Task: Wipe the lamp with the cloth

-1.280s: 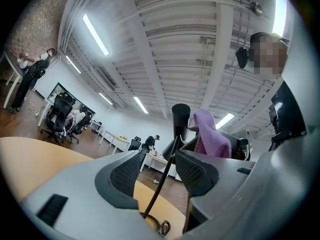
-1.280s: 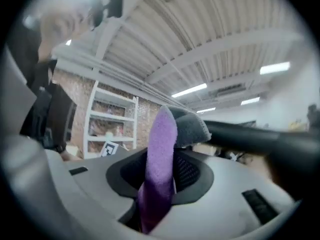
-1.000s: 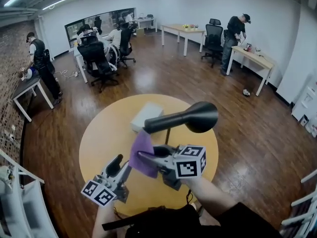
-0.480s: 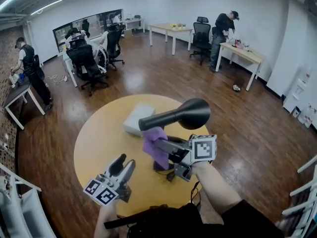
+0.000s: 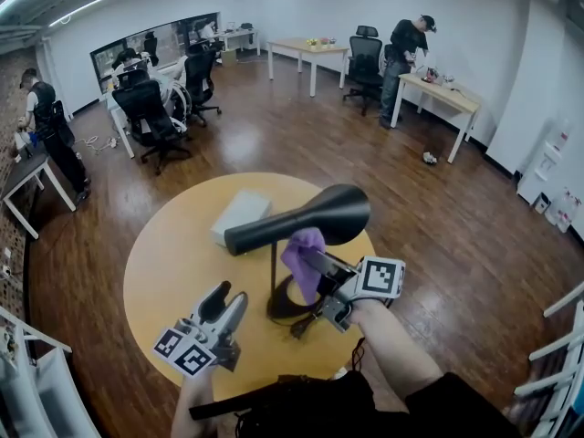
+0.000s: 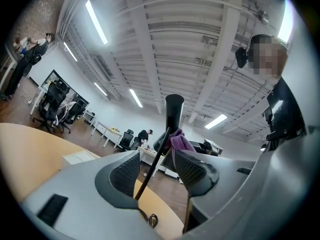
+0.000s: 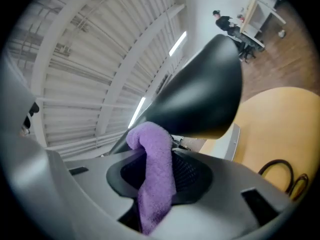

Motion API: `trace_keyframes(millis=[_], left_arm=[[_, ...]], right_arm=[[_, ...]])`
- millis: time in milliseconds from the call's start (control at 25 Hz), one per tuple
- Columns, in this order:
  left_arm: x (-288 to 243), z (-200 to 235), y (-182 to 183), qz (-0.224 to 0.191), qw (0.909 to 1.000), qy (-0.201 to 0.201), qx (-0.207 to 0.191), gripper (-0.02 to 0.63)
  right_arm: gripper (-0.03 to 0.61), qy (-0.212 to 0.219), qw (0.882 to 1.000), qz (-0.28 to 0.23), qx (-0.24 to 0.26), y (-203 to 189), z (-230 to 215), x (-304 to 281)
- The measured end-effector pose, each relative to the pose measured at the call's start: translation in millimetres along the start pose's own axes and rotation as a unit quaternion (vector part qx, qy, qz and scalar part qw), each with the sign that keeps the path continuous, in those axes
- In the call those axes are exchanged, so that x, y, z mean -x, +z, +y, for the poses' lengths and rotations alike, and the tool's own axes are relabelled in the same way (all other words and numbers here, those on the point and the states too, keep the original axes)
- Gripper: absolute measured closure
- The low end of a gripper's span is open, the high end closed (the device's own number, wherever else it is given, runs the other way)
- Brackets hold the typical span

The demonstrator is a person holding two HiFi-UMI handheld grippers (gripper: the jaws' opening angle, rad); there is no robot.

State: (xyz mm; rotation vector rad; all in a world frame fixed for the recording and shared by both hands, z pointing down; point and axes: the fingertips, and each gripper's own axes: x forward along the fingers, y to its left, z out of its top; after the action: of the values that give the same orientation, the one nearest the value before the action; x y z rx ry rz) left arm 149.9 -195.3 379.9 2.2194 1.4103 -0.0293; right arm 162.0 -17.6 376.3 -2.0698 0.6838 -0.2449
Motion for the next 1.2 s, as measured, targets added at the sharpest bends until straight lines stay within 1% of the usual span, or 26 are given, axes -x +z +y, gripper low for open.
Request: trace_keyframes(millis=[40, 120, 240, 520, 600, 640, 680, 760, 800, 880, 960, 1040, 1120, 1200], left_arm=[[-2.8, -0.8, -1.2, 0.002, 1.0000, 0.000, 0.000, 0.405], [-8.0, -0.3, -1.8, 0.005, 1.0000, 0.002, 0.000, 0.405], [-14.5, 1.6, -2.6, 0.008, 1.0000, 0.004, 0.000, 0.405], [-28.0, 2.6, -15.6, 0.014, 0.9999, 0.010, -0.002, 0.405], [-31.8, 2.6, -16.9, 0.016, 0.9998, 0.012, -0.002, 0.405], [-33.2, 2.7, -16.6, 0.016, 0.9998, 0.013, -0.001, 0.405], [-34.1, 2.8, -16.0, 0.017, 0.9998, 0.014, -0.001, 0.405], [-34.4, 2.5, -14.8, 0.017, 0.9997, 0.016, 0.000, 0.405], [-34.1, 2.0, -14.7, 0.016, 0.9997, 0.018, -0.001, 0.405], [-32.5, 1.2, -15.0, 0.014, 0.9997, 0.021, -0.001, 0.405], [-29.5, 1.8, -13.9, 0.009, 0.9996, 0.026, 0.001, 0.405], [-25.6, 1.4, -13.2, 0.005, 0.9995, 0.030, 0.003, 0.405], [-21.2, 0.2, -14.1, 0.002, 0.9994, 0.034, 0.004, 0.405], [-17.5, 1.1, -14.6, -0.001, 0.9993, 0.037, 0.007, 0.405]], right_arm=[[0.460, 0.004, 1.000, -0.007, -0.018, 3.1, -5.2, 2.8], [0.460, 0.011, 1.000, -0.008, -0.026, 4.8, -12.4, 4.0], [0.460, -0.003, 1.000, -0.003, -0.027, 0.0, -26.8, 6.7], [0.460, -0.031, 0.997, 0.001, -0.076, -6.7, -74.7, 43.0], [0.460, -0.022, 0.996, 0.018, -0.082, -13.1, -76.3, 41.6], [0.460, -0.009, 0.997, 0.032, -0.073, -17.6, -69.4, 36.6], [0.460, 0.008, 0.998, 0.046, -0.052, -22.3, -57.3, 29.1], [0.460, 0.033, 0.997, 0.069, 0.006, -28.1, -28.1, 11.1], [0.460, 0.037, 0.996, 0.074, 0.029, -28.2, -16.2, 2.4], [0.460, 0.038, 0.994, 0.083, 0.053, -27.0, 2.6, -14.6], [0.460, 0.039, 0.991, 0.104, 0.070, -29.9, 18.5, -29.8], [0.460, 0.039, 0.986, 0.127, 0.101, -32.6, 31.4, -38.2], [0.460, 0.032, 0.980, 0.143, 0.137, -31.6, 34.9, -38.6], [0.460, 0.028, 0.977, 0.148, 0.151, -27.7, 32.6, -37.4]])
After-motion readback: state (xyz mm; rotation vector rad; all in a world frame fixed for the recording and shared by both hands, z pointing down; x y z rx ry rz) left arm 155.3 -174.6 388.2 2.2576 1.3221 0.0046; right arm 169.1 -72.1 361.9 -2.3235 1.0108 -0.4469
